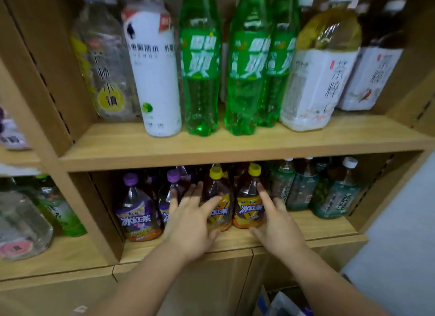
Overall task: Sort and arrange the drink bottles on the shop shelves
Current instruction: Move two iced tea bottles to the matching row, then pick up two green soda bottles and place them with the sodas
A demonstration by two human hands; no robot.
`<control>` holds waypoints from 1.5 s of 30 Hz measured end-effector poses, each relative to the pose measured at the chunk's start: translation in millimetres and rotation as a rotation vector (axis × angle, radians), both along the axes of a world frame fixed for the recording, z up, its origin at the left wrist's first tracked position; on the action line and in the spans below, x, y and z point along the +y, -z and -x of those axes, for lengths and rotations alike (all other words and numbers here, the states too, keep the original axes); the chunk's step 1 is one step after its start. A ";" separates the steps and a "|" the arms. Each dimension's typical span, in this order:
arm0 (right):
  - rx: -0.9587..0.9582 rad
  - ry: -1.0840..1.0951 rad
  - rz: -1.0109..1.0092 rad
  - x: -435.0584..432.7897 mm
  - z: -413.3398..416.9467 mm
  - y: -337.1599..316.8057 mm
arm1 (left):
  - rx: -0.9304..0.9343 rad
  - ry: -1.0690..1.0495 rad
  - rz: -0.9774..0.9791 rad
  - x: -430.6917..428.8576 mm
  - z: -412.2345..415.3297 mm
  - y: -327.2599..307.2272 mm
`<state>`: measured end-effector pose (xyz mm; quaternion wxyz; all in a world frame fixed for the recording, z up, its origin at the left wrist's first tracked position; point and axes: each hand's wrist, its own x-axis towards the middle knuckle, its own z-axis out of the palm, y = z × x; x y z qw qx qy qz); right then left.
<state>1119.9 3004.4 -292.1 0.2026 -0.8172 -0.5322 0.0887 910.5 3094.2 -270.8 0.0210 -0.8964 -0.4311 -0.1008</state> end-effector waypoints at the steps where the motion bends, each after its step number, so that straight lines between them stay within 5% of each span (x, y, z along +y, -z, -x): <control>1: 0.018 0.002 0.060 -5.2 0.1 -14.6 | 0.032 0.008 0.078 -3.3 3.8 -13.9; 9: 0.137 -0.038 0.145 -55.9 5.7 -151.6 | -0.011 -0.048 0.447 -57.0 47.8 -131.5; 21: 0.357 0.014 -0.044 -95.8 -32.7 -329.8 | -0.347 -0.119 0.460 -101.8 29.2 -324.4; 39: 0.524 0.124 -0.155 -1.8 -85.7 -402.6 | -0.447 0.234 0.508 -30.1 -106.5 -333.1; 45: 0.366 0.194 -0.069 19.1 -83.3 -396.6 | -0.402 0.261 0.469 -24.1 -125.8 -328.7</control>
